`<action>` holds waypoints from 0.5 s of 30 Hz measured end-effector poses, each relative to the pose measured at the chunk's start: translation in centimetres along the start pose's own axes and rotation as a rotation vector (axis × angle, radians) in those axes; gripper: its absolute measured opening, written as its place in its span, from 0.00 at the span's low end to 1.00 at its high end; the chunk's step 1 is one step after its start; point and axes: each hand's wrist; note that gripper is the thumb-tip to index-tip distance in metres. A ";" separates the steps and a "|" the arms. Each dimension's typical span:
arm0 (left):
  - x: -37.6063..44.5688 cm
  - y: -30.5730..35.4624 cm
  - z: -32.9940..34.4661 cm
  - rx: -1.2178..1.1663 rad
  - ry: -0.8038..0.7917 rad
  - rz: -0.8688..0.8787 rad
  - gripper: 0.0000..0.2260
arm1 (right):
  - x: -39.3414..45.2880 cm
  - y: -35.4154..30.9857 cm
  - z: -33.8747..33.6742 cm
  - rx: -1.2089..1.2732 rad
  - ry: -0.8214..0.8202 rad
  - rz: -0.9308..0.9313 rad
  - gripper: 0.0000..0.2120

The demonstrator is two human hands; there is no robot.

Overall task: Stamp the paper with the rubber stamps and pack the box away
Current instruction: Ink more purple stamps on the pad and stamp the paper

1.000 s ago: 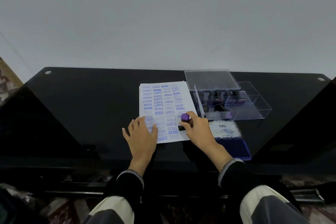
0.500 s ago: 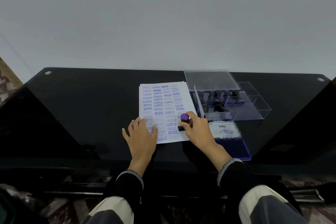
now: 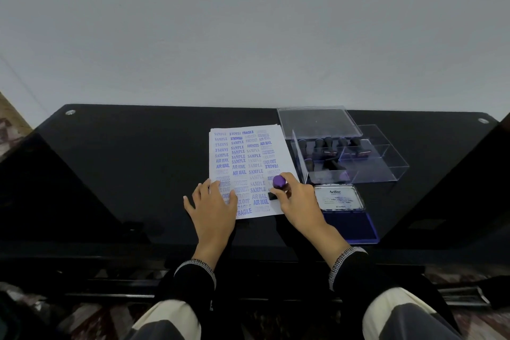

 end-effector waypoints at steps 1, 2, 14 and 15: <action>0.0 0.0 0.0 0.002 0.001 0.000 0.21 | 0.0 0.0 0.0 -0.004 -0.004 -0.004 0.08; 0.0 0.0 0.0 0.002 0.002 0.000 0.20 | 0.1 0.0 -0.1 -0.013 -0.010 -0.008 0.08; 0.0 0.1 0.1 0.019 0.007 0.002 0.21 | 1.2 -0.2 -1.9 0.305 0.234 0.197 0.06; 0.0 0.1 0.1 0.019 0.006 0.000 0.20 | 1.3 -0.2 -2.1 0.357 0.274 0.230 0.05</action>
Point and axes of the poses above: each hand's wrist, its own x-axis towards the middle knuckle, its own z-axis out of the palm, y = z × x, and after that the axes turned 14 degrees about -z, right-handed
